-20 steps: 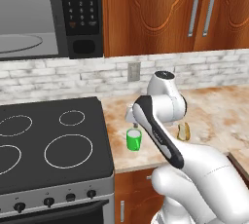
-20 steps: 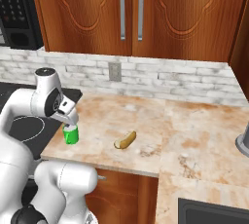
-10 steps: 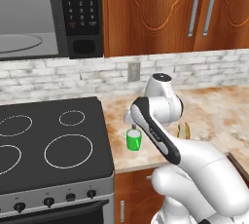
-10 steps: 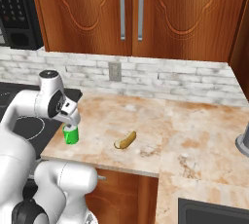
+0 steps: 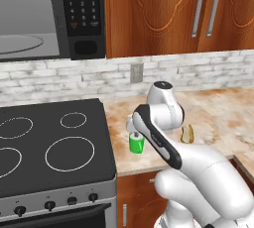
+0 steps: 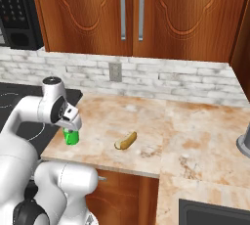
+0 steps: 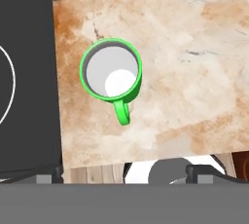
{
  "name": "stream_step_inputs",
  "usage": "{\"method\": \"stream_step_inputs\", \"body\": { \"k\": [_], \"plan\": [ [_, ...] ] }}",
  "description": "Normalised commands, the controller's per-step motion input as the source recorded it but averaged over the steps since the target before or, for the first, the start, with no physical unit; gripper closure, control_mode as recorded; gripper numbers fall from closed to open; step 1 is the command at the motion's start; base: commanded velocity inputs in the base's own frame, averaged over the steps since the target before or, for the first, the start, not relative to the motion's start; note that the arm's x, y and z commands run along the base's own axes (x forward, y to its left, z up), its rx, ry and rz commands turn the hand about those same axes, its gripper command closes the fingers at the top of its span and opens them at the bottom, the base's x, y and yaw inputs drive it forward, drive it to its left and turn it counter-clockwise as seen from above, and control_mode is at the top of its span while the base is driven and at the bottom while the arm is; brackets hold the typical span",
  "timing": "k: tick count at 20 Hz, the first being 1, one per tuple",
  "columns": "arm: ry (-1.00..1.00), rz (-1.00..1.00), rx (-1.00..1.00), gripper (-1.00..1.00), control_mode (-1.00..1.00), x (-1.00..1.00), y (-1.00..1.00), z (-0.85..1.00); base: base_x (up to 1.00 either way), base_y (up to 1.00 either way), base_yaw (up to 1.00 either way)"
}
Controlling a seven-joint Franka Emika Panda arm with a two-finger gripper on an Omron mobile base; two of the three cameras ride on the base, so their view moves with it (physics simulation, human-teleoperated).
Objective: Pick the mug from the counter and place it inside the microwave. Then close the microwave.
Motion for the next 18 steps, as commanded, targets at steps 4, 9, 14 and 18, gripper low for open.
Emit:
{"method": "stream_step_inputs", "body": {
  "k": [4,9,14,18],
  "plan": [
    [0.0,0.0,0.0,-1.0,-1.0,0.01,0.0,-0.23,0.0,0.0,0.0],
    [0.01,0.0,-0.03,-1.0,-1.0,0.07,0.0,-0.07,0.0,0.0,0.0],
    [0.0,0.0,-0.06,-1.0,-1.0,0.06,0.0,0.0,0.0,0.0,0.0],
    [0.0,0.0,-0.04,-1.0,-1.0,0.05,0.0,0.0,0.0,0.0,0.0]
  ]
}}
